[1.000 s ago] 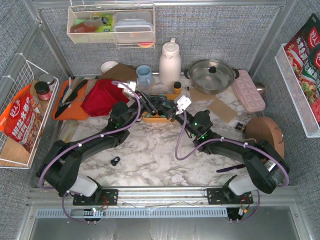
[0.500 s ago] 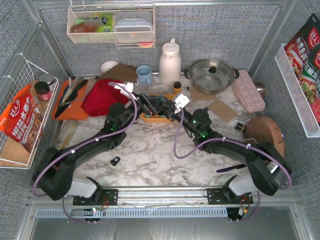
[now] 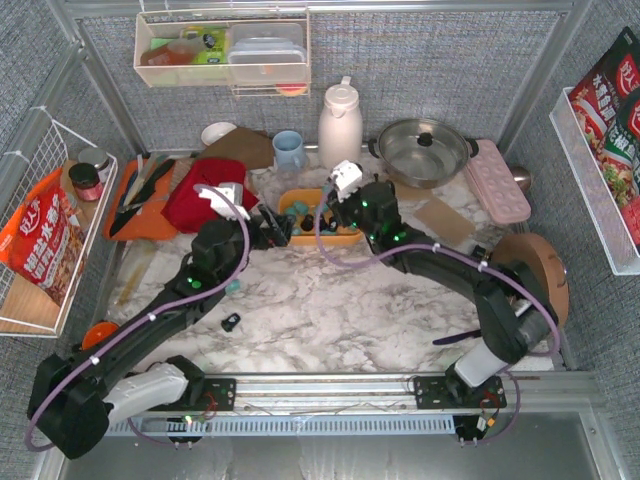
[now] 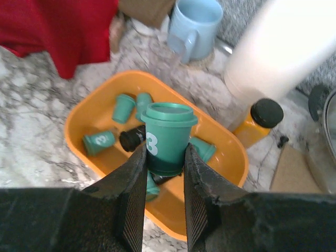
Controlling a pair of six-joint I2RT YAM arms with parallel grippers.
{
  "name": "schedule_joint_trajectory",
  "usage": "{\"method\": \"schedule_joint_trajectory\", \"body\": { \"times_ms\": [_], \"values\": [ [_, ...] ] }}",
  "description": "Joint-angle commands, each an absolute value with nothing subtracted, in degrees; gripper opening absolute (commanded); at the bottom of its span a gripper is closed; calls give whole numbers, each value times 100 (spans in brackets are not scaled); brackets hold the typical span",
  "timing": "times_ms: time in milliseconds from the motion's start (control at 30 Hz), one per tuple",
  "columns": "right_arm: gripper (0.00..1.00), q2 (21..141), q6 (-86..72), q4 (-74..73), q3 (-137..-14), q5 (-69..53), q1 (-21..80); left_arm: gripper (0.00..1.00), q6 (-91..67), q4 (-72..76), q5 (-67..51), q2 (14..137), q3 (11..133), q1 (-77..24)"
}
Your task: Mix the coffee capsules in the storage basket
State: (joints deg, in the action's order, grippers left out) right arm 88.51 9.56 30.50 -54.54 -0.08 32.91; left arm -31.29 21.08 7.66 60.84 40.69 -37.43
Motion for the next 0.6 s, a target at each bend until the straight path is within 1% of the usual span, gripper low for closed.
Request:
{"method": "schedule_joint_trajectory", "body": {
  "times_ms": [0, 200, 267, 433, 567],
  "values": [
    [9, 9372, 793, 1313, -6251, 558, 3176, 99, -3065, 633, 1303, 5759, 3840, -3744],
    [14, 10101, 299, 119, -7148, 724, 2939, 99, -3369, -307, 1743, 5087, 3455, -3749],
    [17, 10260, 180, -227, -7390, 769, 2904, 99, -3495, -654, 1887, 4876, 3380, -3744],
    [32, 10523, 11, -806, -7778, 765, 2833, 99, -3942, -1326, 2041, 4467, 3157, -3744],
    [49, 10561, -60, -1020, -7893, 755, 2791, 99, -4429, -1758, 2168, 4333, 3028, -3745]
  ]
}}
